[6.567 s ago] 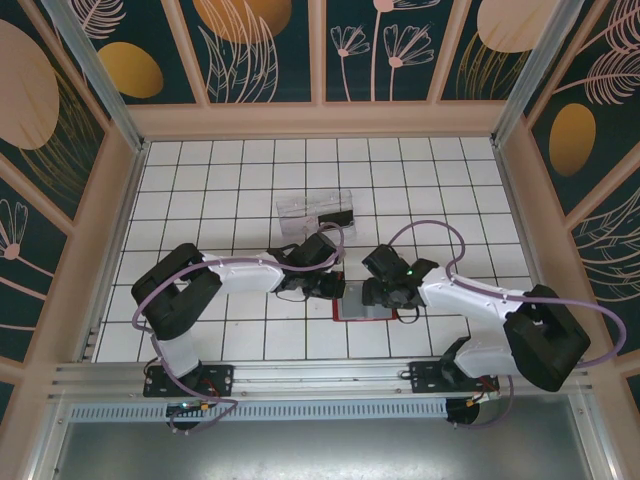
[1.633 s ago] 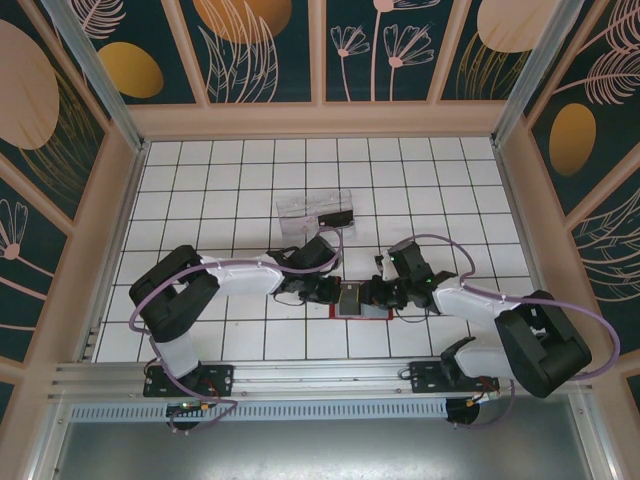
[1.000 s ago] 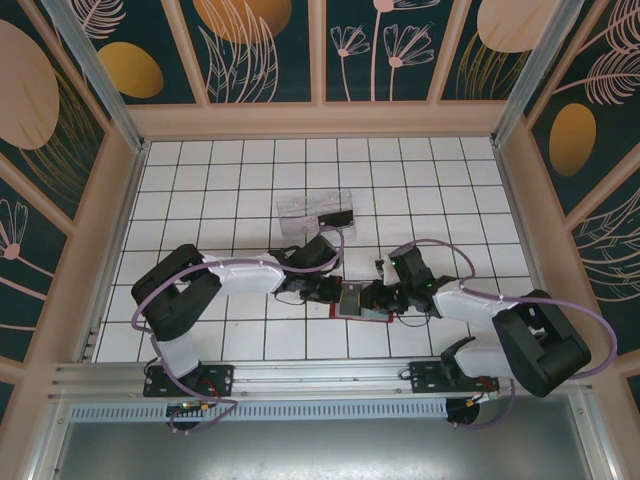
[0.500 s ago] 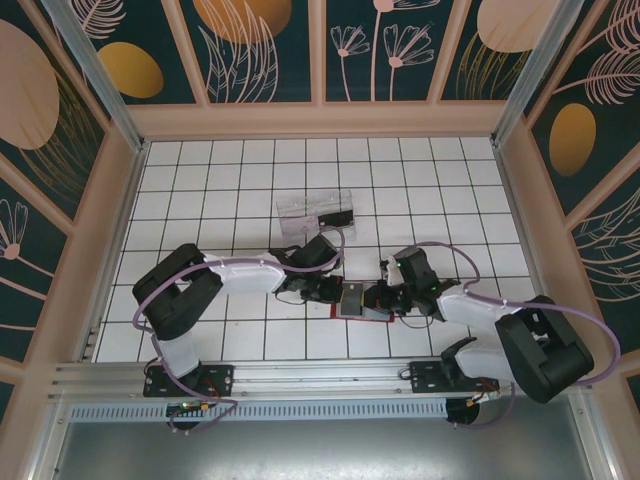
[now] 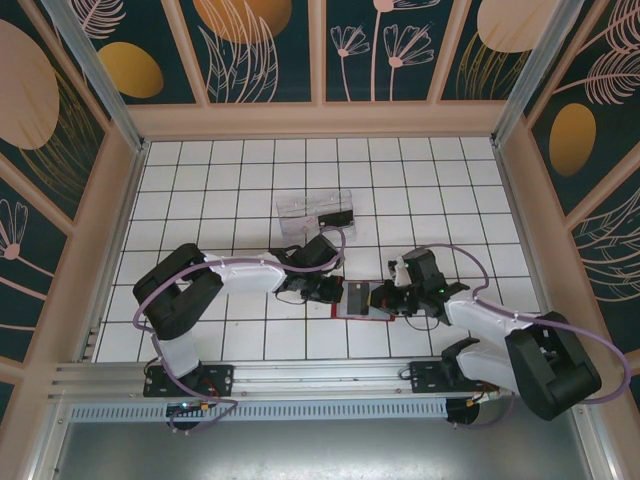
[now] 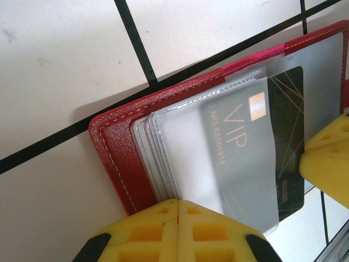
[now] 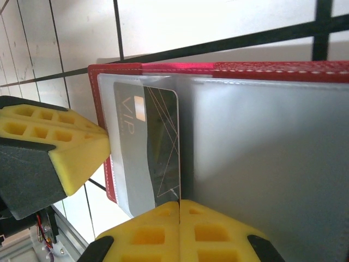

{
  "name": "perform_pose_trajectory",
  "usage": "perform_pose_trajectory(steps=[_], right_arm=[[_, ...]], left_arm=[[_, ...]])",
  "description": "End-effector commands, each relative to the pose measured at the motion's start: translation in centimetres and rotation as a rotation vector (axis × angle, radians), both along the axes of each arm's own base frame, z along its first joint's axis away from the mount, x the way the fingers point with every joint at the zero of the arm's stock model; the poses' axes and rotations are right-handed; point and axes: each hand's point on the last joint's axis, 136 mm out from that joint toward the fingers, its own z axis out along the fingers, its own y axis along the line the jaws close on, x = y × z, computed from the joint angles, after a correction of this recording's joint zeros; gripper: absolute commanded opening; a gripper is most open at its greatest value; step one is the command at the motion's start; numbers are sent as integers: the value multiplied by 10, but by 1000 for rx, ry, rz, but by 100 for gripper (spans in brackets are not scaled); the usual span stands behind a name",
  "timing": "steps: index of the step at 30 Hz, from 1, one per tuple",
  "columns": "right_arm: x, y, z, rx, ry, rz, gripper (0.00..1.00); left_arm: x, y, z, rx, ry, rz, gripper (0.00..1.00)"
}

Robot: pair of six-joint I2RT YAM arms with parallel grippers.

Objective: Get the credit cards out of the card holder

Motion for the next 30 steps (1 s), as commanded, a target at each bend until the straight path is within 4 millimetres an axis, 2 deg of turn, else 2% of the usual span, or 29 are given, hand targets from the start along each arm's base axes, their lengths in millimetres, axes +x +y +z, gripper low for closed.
perform_pose_trajectory(steps=[1,5,9,14,23,30], right_arm=[[-2,-6,-4,-3,3,-17,13],[0,1,-1,69,-1,-33,23],[-2,0,-3,100,4,-39,26],[-4,2,-1,152,-3,-26,26],[-8,5,-10,173,40,19,27],[-8,5,-13,151,46,33,21]], left_arm=[[-11,21,-27,120,49,-4,0],[-9,19,-26,117,49,-8,0],[-9,19,-26,117,47,-8,0],[-10,20,-27,120,50,-8,0],[-11,21,-28,129,53,-8,0],[-10,21,-27,127,52,-5,0]])
